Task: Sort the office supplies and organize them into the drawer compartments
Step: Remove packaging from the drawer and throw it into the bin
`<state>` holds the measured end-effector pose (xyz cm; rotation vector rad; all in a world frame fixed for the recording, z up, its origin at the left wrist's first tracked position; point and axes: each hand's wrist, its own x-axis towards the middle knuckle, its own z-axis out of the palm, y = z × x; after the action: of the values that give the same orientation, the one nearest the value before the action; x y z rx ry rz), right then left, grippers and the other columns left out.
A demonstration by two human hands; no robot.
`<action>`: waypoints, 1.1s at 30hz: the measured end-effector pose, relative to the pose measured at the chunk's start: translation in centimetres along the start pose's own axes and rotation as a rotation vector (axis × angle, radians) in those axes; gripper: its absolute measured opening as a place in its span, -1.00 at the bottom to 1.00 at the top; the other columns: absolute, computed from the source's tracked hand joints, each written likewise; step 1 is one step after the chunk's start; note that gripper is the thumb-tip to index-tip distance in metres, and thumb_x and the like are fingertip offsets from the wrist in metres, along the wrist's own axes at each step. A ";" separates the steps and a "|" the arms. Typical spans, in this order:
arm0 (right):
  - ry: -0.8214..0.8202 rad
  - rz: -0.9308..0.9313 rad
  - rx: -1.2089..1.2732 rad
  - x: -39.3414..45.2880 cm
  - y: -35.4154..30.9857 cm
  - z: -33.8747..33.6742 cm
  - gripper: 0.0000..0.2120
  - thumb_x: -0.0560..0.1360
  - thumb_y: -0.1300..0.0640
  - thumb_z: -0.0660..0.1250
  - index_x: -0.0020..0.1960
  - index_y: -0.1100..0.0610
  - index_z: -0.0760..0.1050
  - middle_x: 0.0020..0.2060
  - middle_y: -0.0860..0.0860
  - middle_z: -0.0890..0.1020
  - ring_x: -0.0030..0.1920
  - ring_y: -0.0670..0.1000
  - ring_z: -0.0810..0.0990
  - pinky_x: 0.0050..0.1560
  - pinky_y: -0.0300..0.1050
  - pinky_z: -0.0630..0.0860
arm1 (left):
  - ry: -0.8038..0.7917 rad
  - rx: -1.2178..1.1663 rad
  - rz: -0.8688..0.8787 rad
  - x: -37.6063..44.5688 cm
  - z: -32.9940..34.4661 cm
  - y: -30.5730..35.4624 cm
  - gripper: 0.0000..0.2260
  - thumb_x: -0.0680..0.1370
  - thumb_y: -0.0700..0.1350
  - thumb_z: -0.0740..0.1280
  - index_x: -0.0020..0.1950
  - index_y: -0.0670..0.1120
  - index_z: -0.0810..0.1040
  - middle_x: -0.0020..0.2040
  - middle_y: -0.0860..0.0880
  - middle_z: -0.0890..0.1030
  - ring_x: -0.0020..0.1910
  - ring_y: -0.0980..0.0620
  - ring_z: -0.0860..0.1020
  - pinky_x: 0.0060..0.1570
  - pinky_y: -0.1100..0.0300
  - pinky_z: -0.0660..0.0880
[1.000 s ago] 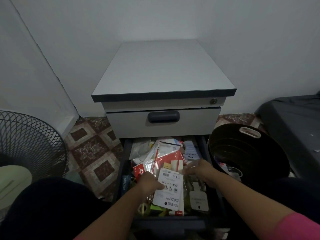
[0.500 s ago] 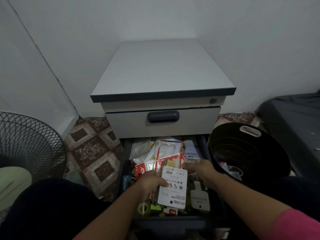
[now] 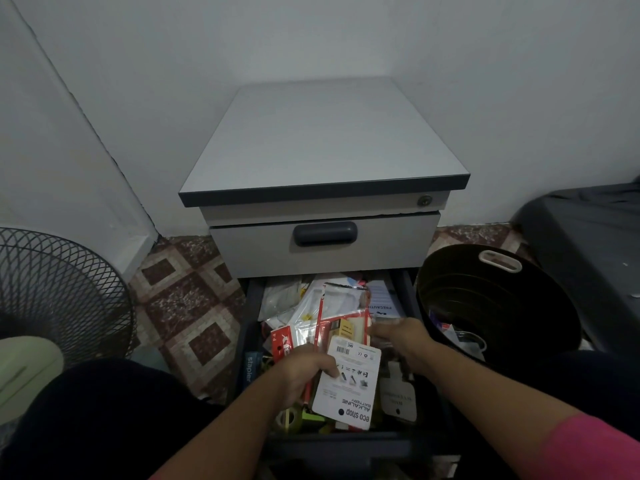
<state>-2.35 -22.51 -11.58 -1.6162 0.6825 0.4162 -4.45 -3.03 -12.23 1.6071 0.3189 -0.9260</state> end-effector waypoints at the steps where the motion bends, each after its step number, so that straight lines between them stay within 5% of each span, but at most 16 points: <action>1: 0.002 -0.003 0.003 -0.2 -0.2 -0.1 -0.83 0.41 0.25 0.47 -0.04 0.29 0.58 -0.13 0.17 0.68 -0.13 0.12 0.67 -0.02 0.02 0.60 | 0.007 -0.010 0.007 0.0 0.0 0.1 -0.65 0.37 -0.27 0.35 0.17 -0.22 0.54 0.02 -0.14 0.69 0.03 -0.15 0.65 0.10 -0.16 0.54; 5: 0.073 -0.006 0.082 -0.3 -1.5 -0.5 -0.81 0.46 0.24 0.41 0.02 0.32 0.53 -0.14 0.20 0.66 -0.16 0.15 0.67 -0.38 -0.14 0.58 | 0.073 -0.104 0.027 -0.3 -0.1 0.5 -0.80 0.45 -0.35 0.28 0.04 -0.22 0.58 -0.05 -0.15 0.69 -0.01 -0.16 0.65 -0.07 0.00 0.58; 9: 0.147 -0.065 0.153 0.1 -3.1 -1.9 -0.89 0.48 0.25 0.39 -0.03 0.29 0.53 -0.11 0.22 0.67 -0.13 0.16 0.66 -0.03 0.04 0.63 | 0.111 -0.166 0.032 -0.8 0.0 1.1 -0.86 0.46 -0.30 0.29 -0.01 -0.20 0.58 -0.09 -0.15 0.70 -0.09 -0.15 0.65 -0.24 0.10 0.55; 11: 0.177 -0.061 0.197 -0.4 -4.0 -3.0 -0.88 0.45 0.28 0.41 -0.03 0.29 0.56 -0.10 0.24 0.68 -0.15 0.20 0.68 -0.03 0.16 0.62 | 0.116 -0.205 0.033 -1.3 0.3 1.4 -0.86 0.47 -0.28 0.30 0.00 -0.19 0.57 -0.12 -0.14 0.70 -0.13 -0.13 0.65 -0.31 0.14 0.52; 17: 0.256 -0.134 0.256 -1.8 -7.3 -8.0 -0.92 0.47 0.41 0.34 -0.05 0.42 0.51 -0.15 0.30 0.61 -0.29 0.18 0.60 -0.57 -0.16 0.53 | -0.048 -0.331 0.049 -2.1 2.0 3.8 -0.76 0.49 -0.28 0.25 0.13 -0.19 0.56 0.02 -0.19 0.68 -0.02 -0.19 0.65 -0.16 0.02 0.59; 20: 0.346 -0.154 0.286 -1.6 -8.6 -11.8 -0.96 0.44 0.41 0.35 -0.15 0.35 0.49 -0.09 0.31 0.60 -0.28 0.16 0.60 -0.61 -0.16 0.51 | -0.085 -0.314 0.059 -2.1 4.1 6.0 -0.78 0.50 -0.29 0.25 0.14 -0.20 0.53 -0.08 -0.18 0.69 -0.19 -0.11 0.68 -0.34 0.11 0.58; 22: 0.400 -0.178 0.284 -1.8 -9.0 -14.4 -0.93 0.45 0.41 0.35 -0.07 0.38 0.51 -0.08 0.28 0.59 -0.26 0.17 0.61 -0.55 -0.11 0.56 | -0.089 -0.306 0.042 -1.3 5.9 7.5 -0.84 0.52 -0.30 0.24 0.09 -0.21 0.50 -0.21 -0.16 0.69 -0.31 -0.07 0.67 -0.47 0.18 0.53; 25: 0.476 -0.194 0.279 -1.7 -8.7 -17.6 -0.83 0.46 0.40 0.33 0.05 0.36 0.51 -0.05 0.28 0.60 -0.23 0.19 0.62 -0.35 -0.05 0.61 | -0.093 -0.292 0.018 1.1 8.7 9.5 -0.88 0.53 -0.30 0.27 0.05 -0.22 0.51 -0.18 -0.17 0.68 -0.19 -0.09 0.65 -0.33 0.08 0.58; 28: 0.490 -0.112 0.279 -0.5 -7.6 -19.6 -0.81 0.46 0.31 0.35 0.07 0.23 0.53 -0.15 0.19 0.62 -0.31 0.11 0.58 -0.40 -0.07 0.52 | -0.090 -0.228 -0.008 3.6 11.7 11.0 -0.82 0.51 -0.25 0.32 0.11 -0.21 0.55 -0.11 -0.15 0.67 -0.15 -0.06 0.63 -0.25 0.04 0.58; 33: 0.577 -0.064 0.071 2.8 -7.0 -20.9 -0.78 0.35 0.21 0.42 -0.02 0.24 0.59 -0.16 0.20 0.64 -0.19 0.19 0.63 -0.07 0.18 0.61 | -0.048 -0.159 -0.016 6.2 16.1 12.1 -0.75 0.51 -0.20 0.36 0.19 -0.19 0.53 -0.09 -0.10 0.64 -0.14 -0.02 0.60 -0.32 0.09 0.55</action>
<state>1.92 -43.15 -4.57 -1.6932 1.0574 -0.1339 1.29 -22.82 -7.88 1.4369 0.3636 -0.9272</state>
